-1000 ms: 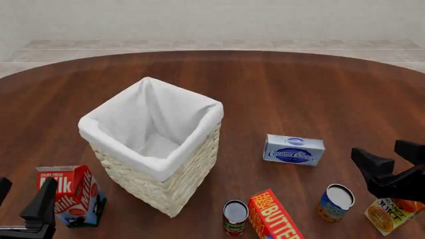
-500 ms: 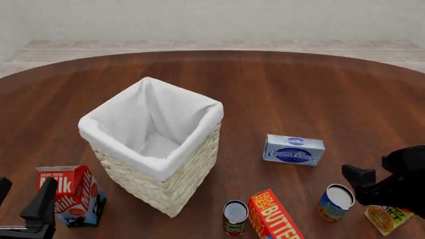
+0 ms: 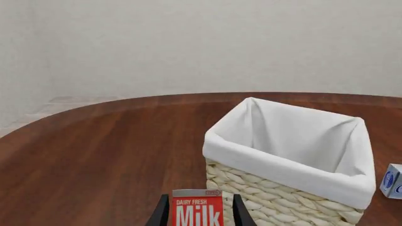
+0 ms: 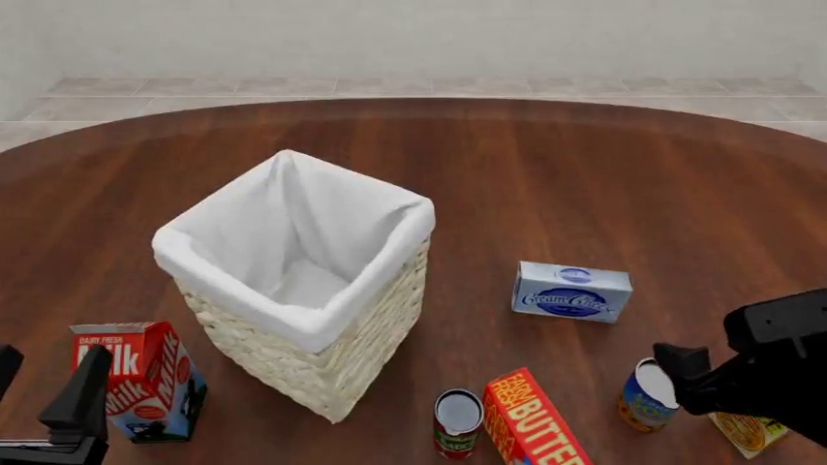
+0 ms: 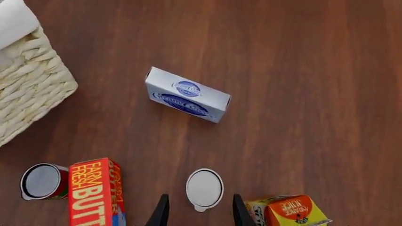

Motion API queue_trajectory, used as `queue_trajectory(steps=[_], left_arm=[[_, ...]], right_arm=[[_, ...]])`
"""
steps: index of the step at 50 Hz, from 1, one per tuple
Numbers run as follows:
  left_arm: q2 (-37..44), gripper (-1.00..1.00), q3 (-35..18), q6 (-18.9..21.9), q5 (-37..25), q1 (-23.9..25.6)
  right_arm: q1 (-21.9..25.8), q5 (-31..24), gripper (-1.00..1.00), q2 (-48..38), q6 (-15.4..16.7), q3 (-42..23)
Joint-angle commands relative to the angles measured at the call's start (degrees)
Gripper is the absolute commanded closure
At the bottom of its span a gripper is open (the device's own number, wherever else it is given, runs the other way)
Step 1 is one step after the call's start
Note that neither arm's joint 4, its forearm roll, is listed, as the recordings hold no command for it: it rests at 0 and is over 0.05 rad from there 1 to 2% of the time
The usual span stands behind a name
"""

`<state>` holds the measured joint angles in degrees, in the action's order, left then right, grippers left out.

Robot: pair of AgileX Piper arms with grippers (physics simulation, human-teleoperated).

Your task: Pick up the alphabet soup and the tomato sauce, and put them in the basket.

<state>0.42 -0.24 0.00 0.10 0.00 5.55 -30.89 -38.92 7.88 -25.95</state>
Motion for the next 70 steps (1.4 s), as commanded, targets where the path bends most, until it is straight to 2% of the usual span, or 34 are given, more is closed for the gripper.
queue_trajectory(steps=[1,13,16,36,70], left_arm=[[0.00,-1.00,0.00,0.00,0.00,0.00],[0.00,-1.00,0.00,0.00,0.00,0.00],[0.00,-1.00,0.00,0.00,0.00,0.00],[0.00,-1.00,0.00,0.00,0.00,0.00],[0.00,-1.00,0.00,0.00,0.00,0.00]], right_arm=[[-0.13,1.90,-1.00,-1.40,-0.23,2.37],[-1.91,6.95,-1.00,-4.64,0.58,5.61],[-2.82,8.14,-1.00,-5.44,1.97,6.12],[-2.83,15.37,-1.00,-12.06,2.01,7.63],[-3.62,22.36,-1.00,-16.35,1.32,11.80]])
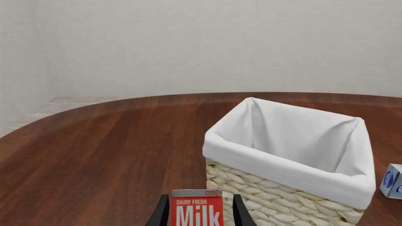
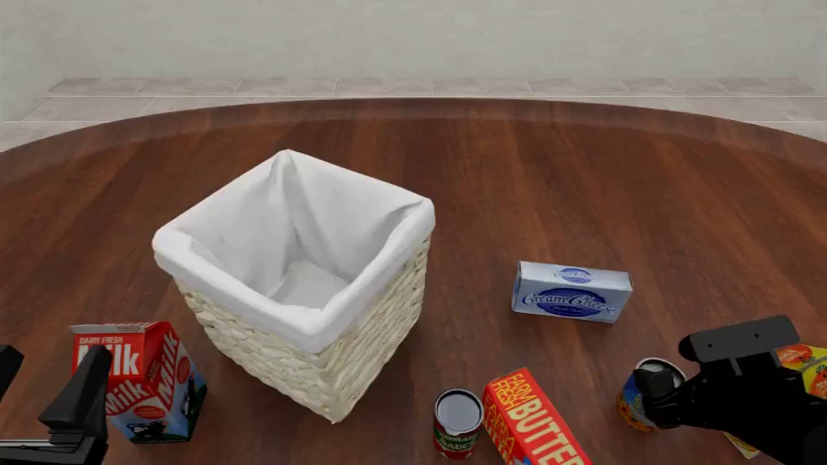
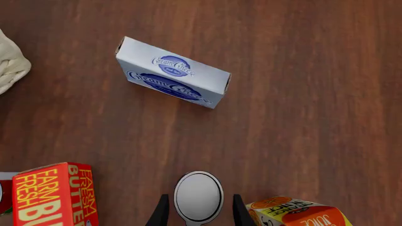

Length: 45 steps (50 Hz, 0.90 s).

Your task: Pick up the alphabet soup and the tomato sauce, and put them in the basket.

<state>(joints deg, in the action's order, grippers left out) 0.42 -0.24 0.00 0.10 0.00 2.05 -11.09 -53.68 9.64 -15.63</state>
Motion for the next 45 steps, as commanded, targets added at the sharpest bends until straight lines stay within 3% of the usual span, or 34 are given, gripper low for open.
queue_trajectory(steps=[1,18,45], left_arm=[[0.00,-1.00,0.00,0.00,0.00,0.00],[0.00,-1.00,0.00,0.00,0.00,0.00],[0.00,-1.00,0.00,0.00,0.00,0.00]], right_arm=[[-0.12,2.86,-1.00,-1.77,-0.44,1.65],[0.12,6.86,-1.00,-4.95,-1.09,3.28],[-0.45,7.91,-1.00,-7.52,-1.59,3.10]])
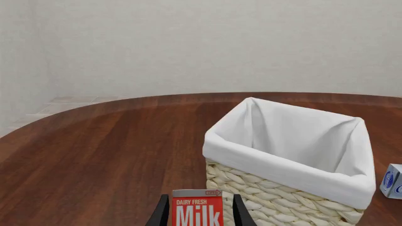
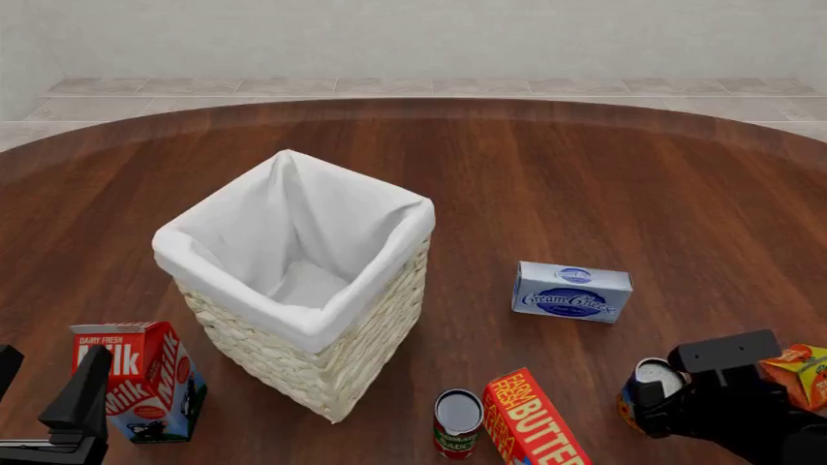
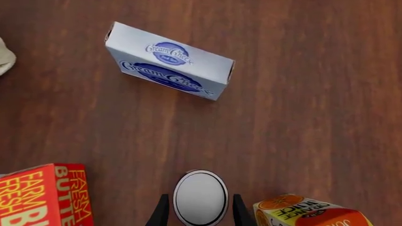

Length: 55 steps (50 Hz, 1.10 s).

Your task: Pick up the alphabet soup and the tomato sauce, and put them in the basket.

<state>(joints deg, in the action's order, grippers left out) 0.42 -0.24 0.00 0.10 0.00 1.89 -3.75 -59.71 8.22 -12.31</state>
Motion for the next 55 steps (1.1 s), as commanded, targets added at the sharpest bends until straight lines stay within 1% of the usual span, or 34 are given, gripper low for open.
queue_trajectory(steps=[1,4,8,13,16,28,33,34,37,48,55], left_arm=[[0.00,-1.00,0.00,0.00,0.00,0.00],[0.00,-1.00,0.00,0.00,0.00,0.00],[0.00,-1.00,0.00,0.00,0.00,0.00],[0.00,-1.00,0.00,0.00,0.00,0.00],[0.00,-1.00,0.00,0.00,0.00,0.00],[0.00,-1.00,0.00,0.00,0.00,0.00],[0.00,-1.00,0.00,0.00,0.00,0.00],[0.00,-1.00,0.00,0.00,0.00,0.00],[0.00,-1.00,0.00,0.00,0.00,0.00],[0.00,-1.00,0.00,0.00,0.00,0.00],[0.00,-1.00,0.00,0.00,0.00,0.00]], right_arm=[[-0.26,0.55,-1.00,-1.53,-0.22,-0.26],[-0.05,0.68,-1.00,-2.47,-0.43,-0.11],[-0.89,0.97,-1.00,-3.31,0.08,-0.15],[0.59,1.28,-1.00,-4.89,-0.82,0.33],[0.03,1.81,-1.00,-5.65,-0.32,0.11],[-0.20,2.35,-1.00,-6.72,-0.32,0.04],[-0.68,3.68,-1.00,-7.83,0.68,0.64],[-0.13,3.24,1.00,-7.21,0.58,0.62],[-0.55,2.27,1.00,-6.57,0.39,-0.35],[0.00,2.21,1.00,-6.33,0.50,-0.44],[0.99,-1.09,1.00,-2.68,-0.23,-1.10]])
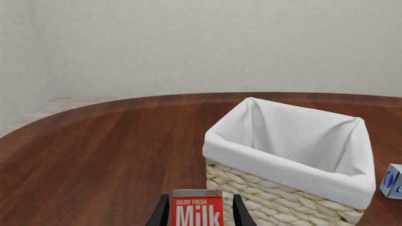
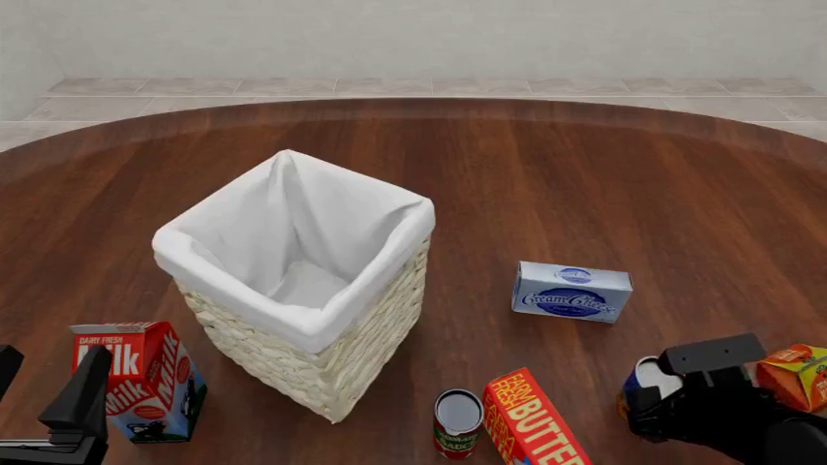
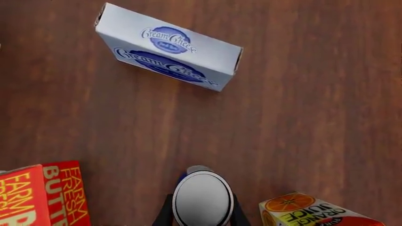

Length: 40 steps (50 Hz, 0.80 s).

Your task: Pick up the alphabet soup and the tomato sauce, and put them in the basket.

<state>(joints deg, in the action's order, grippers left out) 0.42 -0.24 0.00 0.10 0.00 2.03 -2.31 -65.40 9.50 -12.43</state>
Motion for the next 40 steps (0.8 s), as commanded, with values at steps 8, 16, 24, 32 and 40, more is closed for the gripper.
queue_trajectory(steps=[8,16,24,32,40], left_arm=[[0.00,-1.00,0.00,0.00,0.00,0.00],[0.00,-1.00,0.00,0.00,0.00,0.00],[0.00,-1.00,0.00,0.00,0.00,0.00],[0.00,-1.00,0.00,0.00,0.00,0.00],[0.00,-1.00,0.00,0.00,0.00,0.00]], right_arm=[[1.16,-5.31,1.00,4.93,-1.26,-2.91],[1.73,-8.07,1.00,7.34,-1.32,-4.05],[3.15,-11.65,1.00,10.15,-1.91,-6.06],[3.83,-13.78,1.00,11.86,-1.87,-7.49],[4.87,-15.98,1.00,13.34,-2.00,-9.82]])
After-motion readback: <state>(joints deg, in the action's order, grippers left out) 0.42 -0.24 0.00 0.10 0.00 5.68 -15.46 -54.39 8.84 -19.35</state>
